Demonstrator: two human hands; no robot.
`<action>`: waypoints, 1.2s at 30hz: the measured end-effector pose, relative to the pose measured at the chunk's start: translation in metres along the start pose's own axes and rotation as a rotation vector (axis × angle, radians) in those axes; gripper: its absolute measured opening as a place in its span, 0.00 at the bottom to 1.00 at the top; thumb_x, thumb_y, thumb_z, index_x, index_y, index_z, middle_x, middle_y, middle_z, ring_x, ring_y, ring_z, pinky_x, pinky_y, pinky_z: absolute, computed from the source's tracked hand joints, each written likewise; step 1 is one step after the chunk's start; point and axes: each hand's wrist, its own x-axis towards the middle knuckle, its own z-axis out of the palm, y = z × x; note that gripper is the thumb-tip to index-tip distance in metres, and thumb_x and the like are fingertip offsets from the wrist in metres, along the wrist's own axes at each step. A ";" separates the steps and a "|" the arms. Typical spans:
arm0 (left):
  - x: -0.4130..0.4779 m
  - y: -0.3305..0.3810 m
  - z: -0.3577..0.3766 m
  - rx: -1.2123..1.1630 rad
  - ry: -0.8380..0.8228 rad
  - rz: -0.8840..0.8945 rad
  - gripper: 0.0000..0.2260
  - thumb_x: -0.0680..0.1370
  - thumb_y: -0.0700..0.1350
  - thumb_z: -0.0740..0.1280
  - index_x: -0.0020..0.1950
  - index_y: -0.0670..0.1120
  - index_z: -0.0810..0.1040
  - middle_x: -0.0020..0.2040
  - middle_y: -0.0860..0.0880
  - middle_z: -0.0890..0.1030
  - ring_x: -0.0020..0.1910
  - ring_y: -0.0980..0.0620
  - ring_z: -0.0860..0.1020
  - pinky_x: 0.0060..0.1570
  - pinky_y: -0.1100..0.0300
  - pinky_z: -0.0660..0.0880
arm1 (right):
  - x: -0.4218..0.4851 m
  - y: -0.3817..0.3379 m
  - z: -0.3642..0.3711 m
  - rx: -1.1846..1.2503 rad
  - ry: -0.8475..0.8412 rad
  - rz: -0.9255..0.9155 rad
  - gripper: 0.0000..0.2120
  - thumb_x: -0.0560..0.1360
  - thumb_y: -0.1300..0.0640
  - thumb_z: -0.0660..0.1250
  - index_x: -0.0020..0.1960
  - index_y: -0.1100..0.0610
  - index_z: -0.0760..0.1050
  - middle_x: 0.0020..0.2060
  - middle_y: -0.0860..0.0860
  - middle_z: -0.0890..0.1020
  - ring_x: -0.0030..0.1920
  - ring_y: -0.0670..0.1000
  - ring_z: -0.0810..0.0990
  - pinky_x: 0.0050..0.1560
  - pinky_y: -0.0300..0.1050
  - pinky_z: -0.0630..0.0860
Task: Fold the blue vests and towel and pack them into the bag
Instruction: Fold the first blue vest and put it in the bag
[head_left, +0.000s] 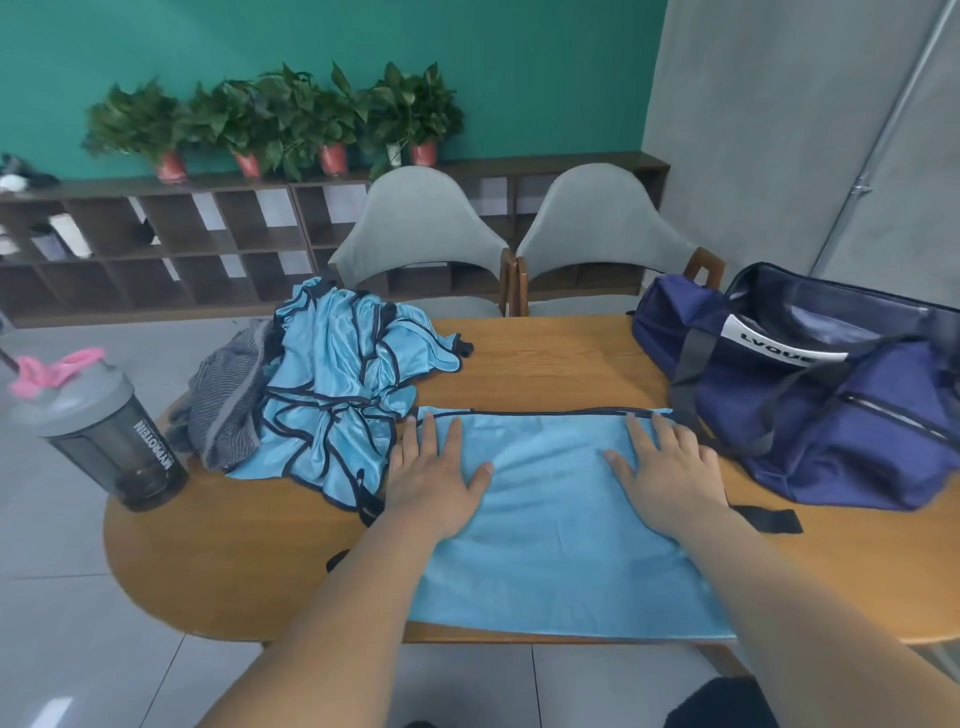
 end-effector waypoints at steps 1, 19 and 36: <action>-0.005 0.006 -0.002 -0.032 0.020 0.014 0.37 0.83 0.70 0.44 0.86 0.54 0.39 0.85 0.46 0.35 0.82 0.44 0.30 0.82 0.44 0.39 | -0.004 -0.006 -0.003 0.001 0.006 -0.006 0.38 0.81 0.30 0.38 0.85 0.48 0.47 0.84 0.53 0.52 0.82 0.58 0.52 0.78 0.58 0.59; -0.066 -0.009 0.020 -0.003 -0.010 0.098 0.36 0.81 0.73 0.40 0.86 0.57 0.40 0.85 0.51 0.35 0.83 0.51 0.33 0.82 0.46 0.37 | -0.079 -0.051 0.021 0.131 0.016 -0.215 0.40 0.77 0.26 0.38 0.84 0.43 0.52 0.85 0.50 0.49 0.84 0.53 0.44 0.83 0.57 0.48; -0.110 -0.065 0.019 -0.229 0.344 0.331 0.19 0.87 0.46 0.57 0.78 0.48 0.72 0.77 0.50 0.71 0.75 0.48 0.69 0.73 0.47 0.70 | -0.112 -0.141 -0.002 0.162 -0.043 -0.576 0.44 0.74 0.29 0.31 0.85 0.46 0.52 0.85 0.48 0.48 0.84 0.52 0.42 0.83 0.57 0.43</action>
